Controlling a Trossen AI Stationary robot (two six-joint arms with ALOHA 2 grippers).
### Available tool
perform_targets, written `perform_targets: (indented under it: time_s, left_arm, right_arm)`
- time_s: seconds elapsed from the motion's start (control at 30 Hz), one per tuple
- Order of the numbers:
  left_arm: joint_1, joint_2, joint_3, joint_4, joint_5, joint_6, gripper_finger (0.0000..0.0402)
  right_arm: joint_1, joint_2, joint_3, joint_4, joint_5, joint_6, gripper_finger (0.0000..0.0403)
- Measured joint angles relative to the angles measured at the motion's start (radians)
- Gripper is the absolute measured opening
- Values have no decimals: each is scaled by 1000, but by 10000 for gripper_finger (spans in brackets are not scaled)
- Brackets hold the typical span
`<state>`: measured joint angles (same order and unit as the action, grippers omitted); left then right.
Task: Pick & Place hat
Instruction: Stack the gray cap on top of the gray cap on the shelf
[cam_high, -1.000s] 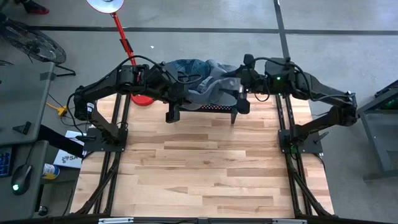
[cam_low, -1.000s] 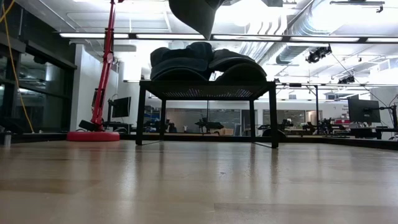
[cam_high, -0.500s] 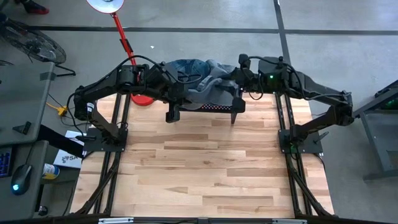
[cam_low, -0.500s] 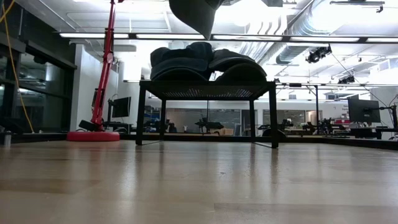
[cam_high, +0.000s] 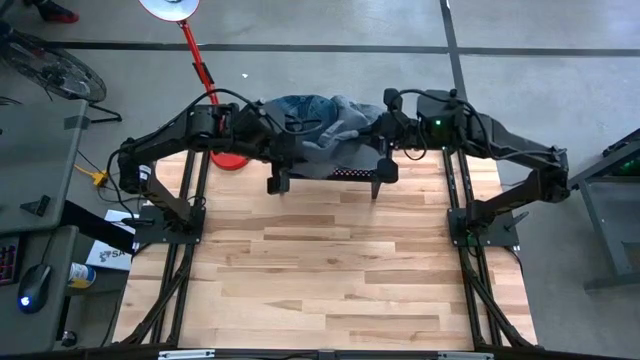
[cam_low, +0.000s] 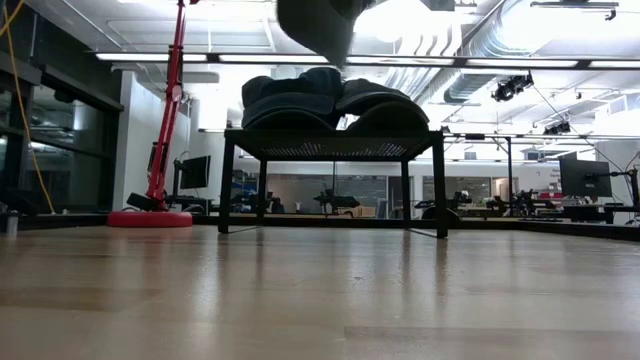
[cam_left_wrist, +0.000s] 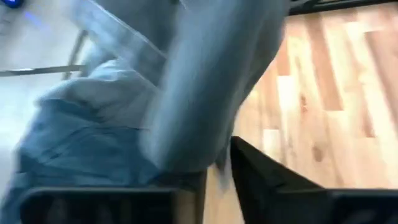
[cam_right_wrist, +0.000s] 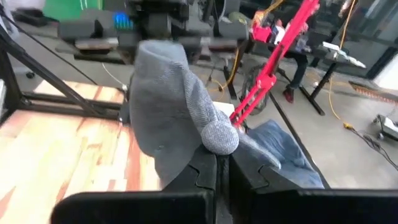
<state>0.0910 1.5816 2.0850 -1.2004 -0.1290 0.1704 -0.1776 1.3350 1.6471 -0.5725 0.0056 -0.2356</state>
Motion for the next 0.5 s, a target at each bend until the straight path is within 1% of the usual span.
perform_targets:
  time_s: [0.23, 0.3, 0.4, 0.5]
  left_arm:
    - [0, -41, 19, 9, -142, 16, 192]
    - [0, -48, 25, 4, -172, 8, 221]
    - [0, -56, 39, 21, -197, -8, 244]
    - [0, -63, 58, 53, -215, -14, 249]
  right_arm:
    - [0, 0, 103, -119, 59, 3, 4]
    - [0, 1, 147, -148, 87, 3, 4]
    - [-15, 3, 209, -192, 127, 3, 4]
    - [-58, 5, 254, -225, 125, 40, 4]
